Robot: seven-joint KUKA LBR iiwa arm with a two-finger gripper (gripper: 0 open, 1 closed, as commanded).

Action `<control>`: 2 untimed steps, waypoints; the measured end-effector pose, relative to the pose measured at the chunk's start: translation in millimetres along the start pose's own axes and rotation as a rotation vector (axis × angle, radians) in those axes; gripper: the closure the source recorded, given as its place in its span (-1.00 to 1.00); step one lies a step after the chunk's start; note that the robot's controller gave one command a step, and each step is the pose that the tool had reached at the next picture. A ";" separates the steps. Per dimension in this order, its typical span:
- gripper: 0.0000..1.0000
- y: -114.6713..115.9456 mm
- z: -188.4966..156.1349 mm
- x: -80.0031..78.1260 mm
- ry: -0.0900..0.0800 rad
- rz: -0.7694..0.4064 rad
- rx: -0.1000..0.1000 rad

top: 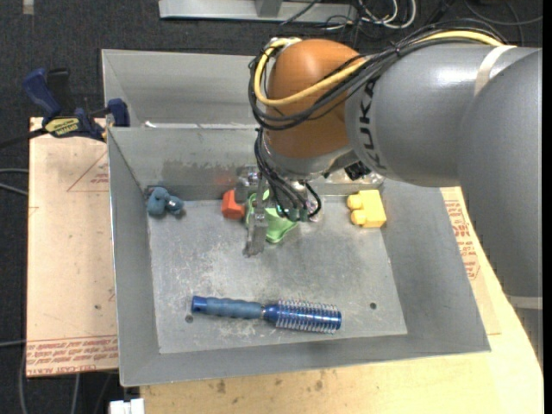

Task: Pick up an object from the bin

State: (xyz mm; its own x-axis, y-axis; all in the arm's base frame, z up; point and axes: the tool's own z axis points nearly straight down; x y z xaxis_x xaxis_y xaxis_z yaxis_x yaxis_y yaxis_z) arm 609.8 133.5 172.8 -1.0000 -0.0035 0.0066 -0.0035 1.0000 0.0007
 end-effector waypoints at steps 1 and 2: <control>-1.00 -18.2 57.3 84.4 0.004 -0.097 0.002; -1.00 -12.7 102.9 123.8 -0.010 -0.096 -0.001</control>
Offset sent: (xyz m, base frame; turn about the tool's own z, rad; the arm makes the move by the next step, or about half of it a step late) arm -0.0808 -0.0183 -0.0531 -0.0972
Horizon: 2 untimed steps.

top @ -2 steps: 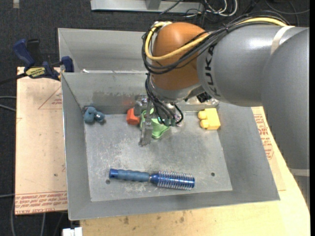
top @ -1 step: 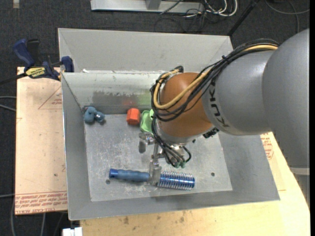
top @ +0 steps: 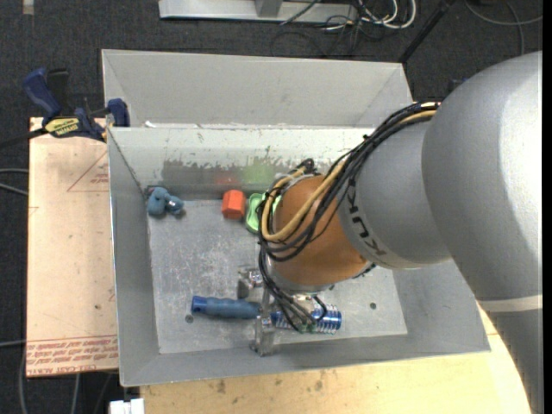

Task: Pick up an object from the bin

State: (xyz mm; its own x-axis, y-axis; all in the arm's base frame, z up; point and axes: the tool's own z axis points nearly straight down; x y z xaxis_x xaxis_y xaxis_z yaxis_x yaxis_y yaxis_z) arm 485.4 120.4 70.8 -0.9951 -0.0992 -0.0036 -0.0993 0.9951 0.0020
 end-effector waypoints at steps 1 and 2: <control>1.00 -0.5 -1.2 -0.1 0.004 0.002 0.000; 1.00 -16.2 -137.4 1.3 -0.004 0.003 0.001</control>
Offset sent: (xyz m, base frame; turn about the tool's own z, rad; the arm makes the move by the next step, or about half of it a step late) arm 0.0000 0.0000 0.0000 0.0000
